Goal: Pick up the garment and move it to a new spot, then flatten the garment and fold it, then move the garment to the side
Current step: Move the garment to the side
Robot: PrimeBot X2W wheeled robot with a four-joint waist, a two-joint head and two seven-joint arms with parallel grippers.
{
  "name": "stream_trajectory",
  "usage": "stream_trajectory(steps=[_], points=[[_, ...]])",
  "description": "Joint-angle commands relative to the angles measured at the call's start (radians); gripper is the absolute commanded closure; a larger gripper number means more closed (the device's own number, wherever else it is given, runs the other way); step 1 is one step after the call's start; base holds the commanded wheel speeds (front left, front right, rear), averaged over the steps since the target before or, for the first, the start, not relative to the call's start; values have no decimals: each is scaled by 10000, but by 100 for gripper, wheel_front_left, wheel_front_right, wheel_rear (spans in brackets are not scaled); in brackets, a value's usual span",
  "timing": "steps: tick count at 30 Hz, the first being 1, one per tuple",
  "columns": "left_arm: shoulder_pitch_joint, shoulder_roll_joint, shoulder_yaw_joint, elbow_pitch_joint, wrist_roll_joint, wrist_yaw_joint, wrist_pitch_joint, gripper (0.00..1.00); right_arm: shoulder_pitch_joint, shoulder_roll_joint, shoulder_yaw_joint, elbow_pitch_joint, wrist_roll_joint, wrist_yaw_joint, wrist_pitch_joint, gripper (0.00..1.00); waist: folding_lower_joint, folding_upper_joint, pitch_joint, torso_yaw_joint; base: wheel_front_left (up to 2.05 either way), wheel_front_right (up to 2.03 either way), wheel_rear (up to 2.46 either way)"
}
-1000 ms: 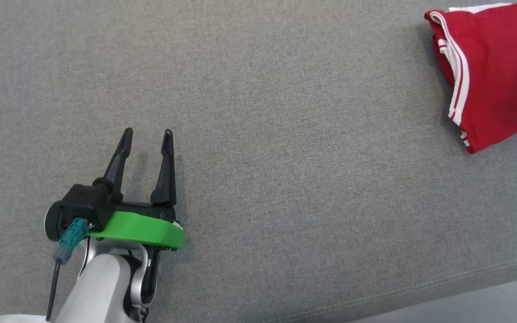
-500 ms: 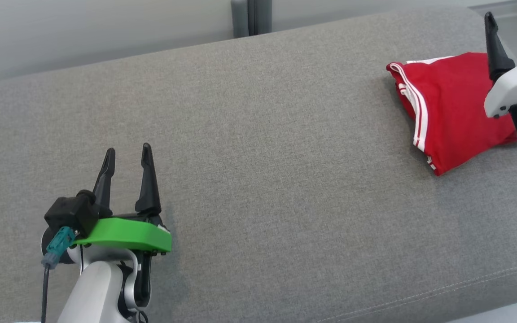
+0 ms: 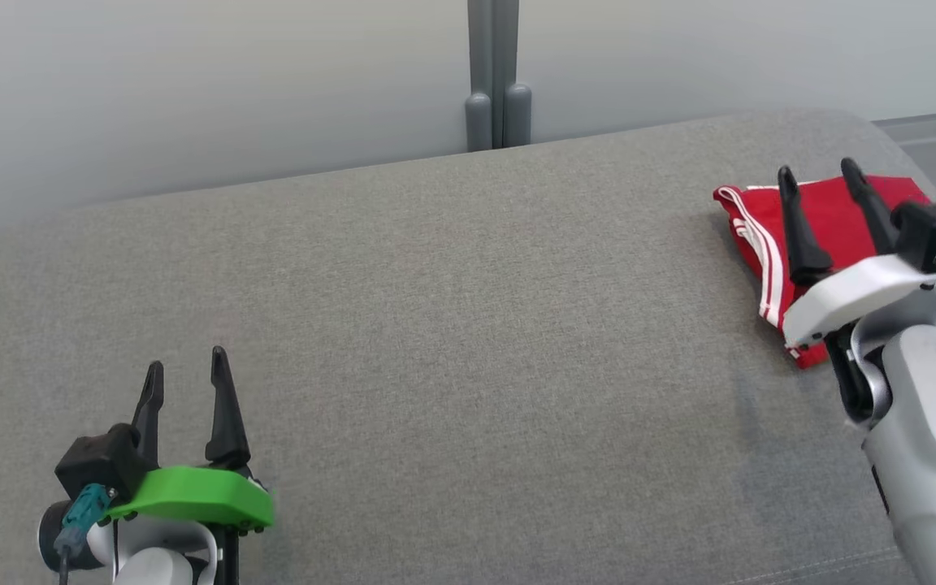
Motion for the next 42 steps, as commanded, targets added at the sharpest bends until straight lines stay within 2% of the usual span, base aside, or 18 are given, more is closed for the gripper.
stream_trajectory(steps=[1,8,12,15,18,25,42], points=[[243,-20,83,-83,123,27,-33,0,484,164,-210,-355,-162,-7,59,0,1,0,-231,282,0,0,0],[792,-187,123,-278,317,-32,-33,0,2587,1331,-1388,-2420,-1075,-5,335,0,1,0,-332,624,0,0,0],[1094,-357,64,-378,412,-110,-33,0,3963,2046,-1668,-3785,-1451,-4,658,0,1,0,-353,815,0,0,0],[1186,-414,-14,-297,478,-156,-34,0,4668,2260,-1575,-4403,-1491,-4,792,0,1,0,-329,891,0,0,0],[1188,-445,-106,-195,569,-172,-34,0,5231,2314,-1430,-4849,-1496,-4,852,0,1,0,-304,935,0,0,0],[1074,-507,-123,-60,704,-267,-33,0,5965,2327,-892,-5250,-715,-4,654,0,1,0,-252,927,0,0,0],[1021,-539,203,-28,1176,-675,-35,0,5868,2329,-809,-5025,-876,-4,594,0,1,0,-229,864,0,0,0]])
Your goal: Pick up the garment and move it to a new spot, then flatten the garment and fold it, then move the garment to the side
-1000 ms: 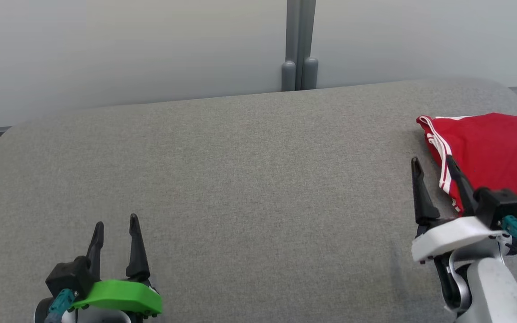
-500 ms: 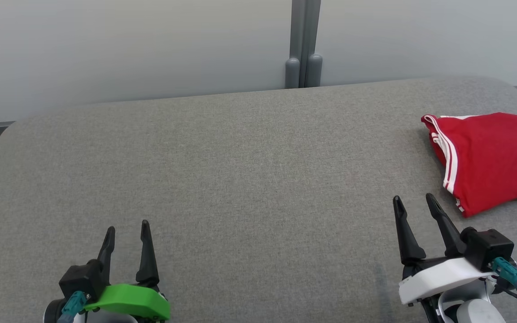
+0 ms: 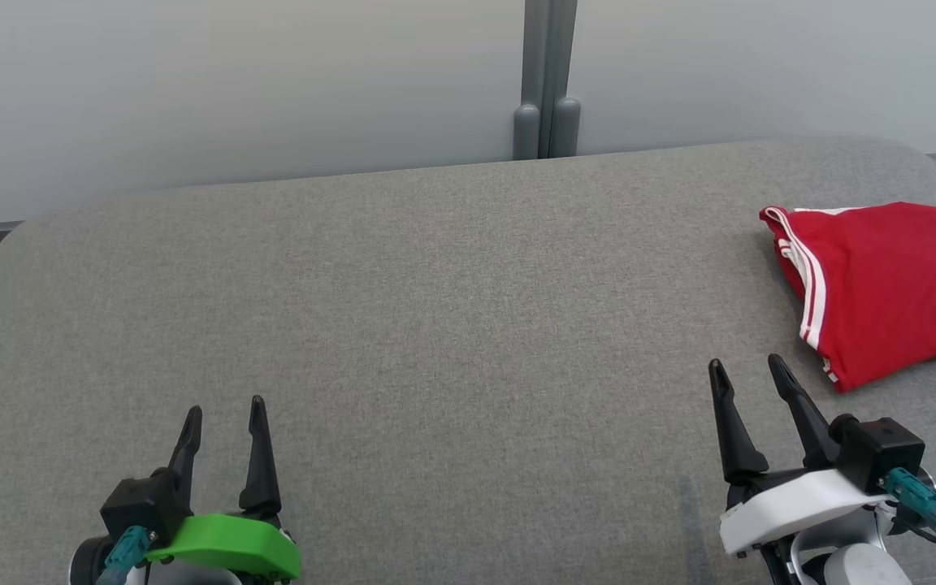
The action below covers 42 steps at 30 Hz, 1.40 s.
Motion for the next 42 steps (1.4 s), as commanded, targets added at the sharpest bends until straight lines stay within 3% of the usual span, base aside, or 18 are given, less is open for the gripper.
stream_trajectory(steps=[1,22,23,26,42], points=[[-47,0,28,-8,67,-61,-25,0,-71,-29,-1,31,-85,0,25,0,1,0,0,2,0,0,0],[-80,-179,262,36,378,-206,-26,0,-200,-28,-60,-3,-94,0,1,0,1,0,65,178,0,0,0],[0,-155,243,55,310,-188,3,100,-97,0,-39,9,-17,0,39,100,1,0,64,178,0,0,0],[96,-164,223,330,272,-187,66,100,55,48,-19,268,28,0,53,100,1,0,65,178,0,0,0],[-473,-255,568,603,-2236,-508,694,100,-417,-4,-531,710,2754,0,761,100,1,0,81,120,0,0,0]])
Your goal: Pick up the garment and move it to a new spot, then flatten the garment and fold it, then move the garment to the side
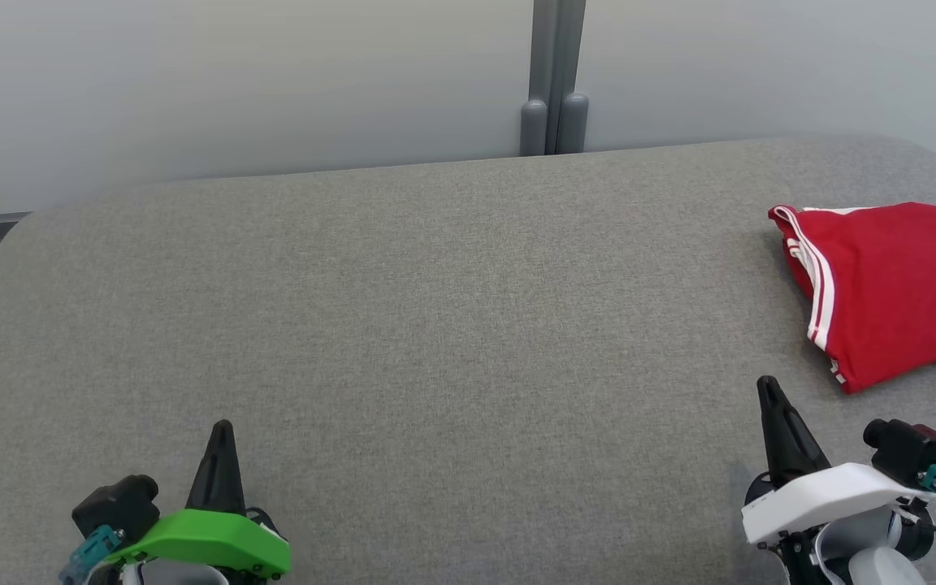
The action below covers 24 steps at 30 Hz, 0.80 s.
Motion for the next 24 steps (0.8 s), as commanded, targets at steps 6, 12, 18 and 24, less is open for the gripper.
stream_trajectory(steps=[6,12,18,24], points=[[-569,0,201,-32,-1130,-168,233,100,-497,-74,-262,62,1211,0,295,100,0,0,7,-25,0,0,0],[-750,-31,307,53,-1960,-277,432,100,-648,-89,-438,209,2102,0,535,100,0,0,14,-48,0,0,0],[-923,-60,411,129,-2744,-379,629,100,-790,-101,-602,349,2936,1,759,100,0,0,20,-72,0,0,0],[-1077,-91,499,206,-3475,-473,803,100,-933,-113,-759,478,3718,1,970,100,0,0,27,-95,0,0,0]])
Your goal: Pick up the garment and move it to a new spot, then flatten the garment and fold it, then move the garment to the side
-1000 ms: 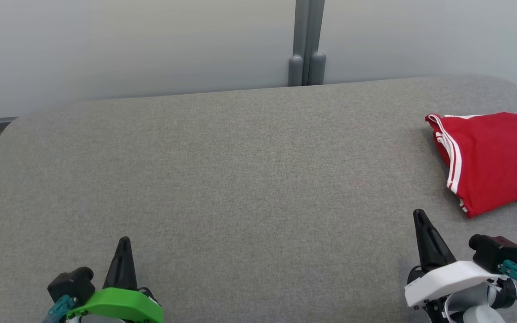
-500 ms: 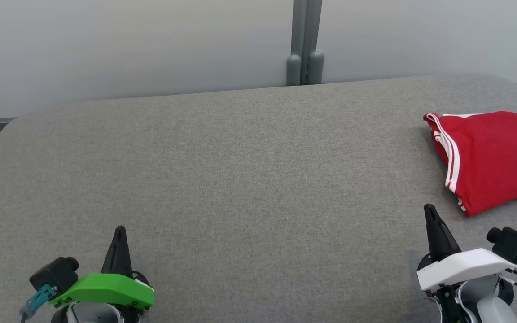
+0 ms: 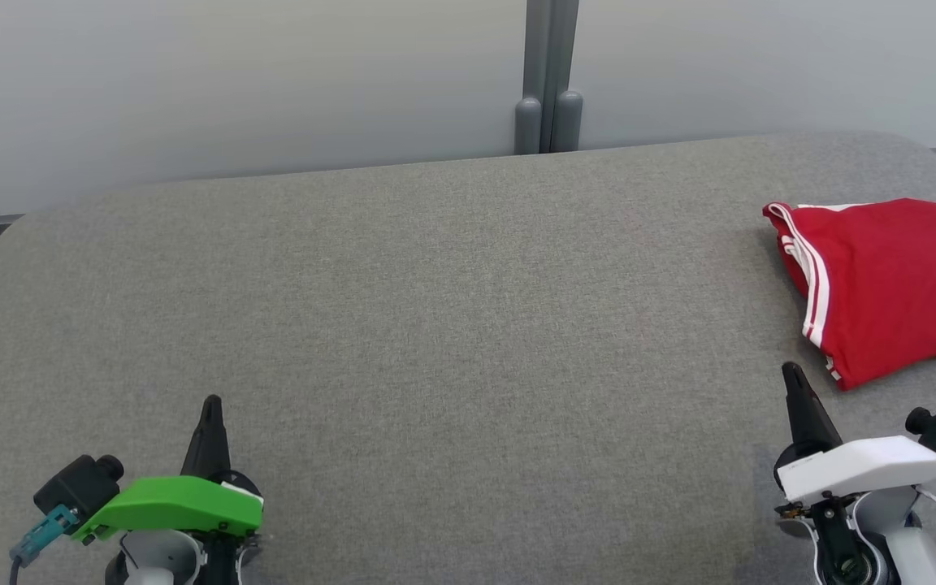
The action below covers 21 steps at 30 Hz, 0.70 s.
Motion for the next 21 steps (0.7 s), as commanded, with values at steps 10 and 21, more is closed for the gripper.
stream_trajectory(steps=[10,21], points=[[-563,-48,213,32,-1370,-224,314,100,-506,-95,-319,138,1454,3,390,100,0,-1,12,-41,0,0,0],[-789,-88,344,140,-2373,-362,569,100,-691,-105,-539,320,2531,4,685,100,0,-1,23,-81,0,0,0]])
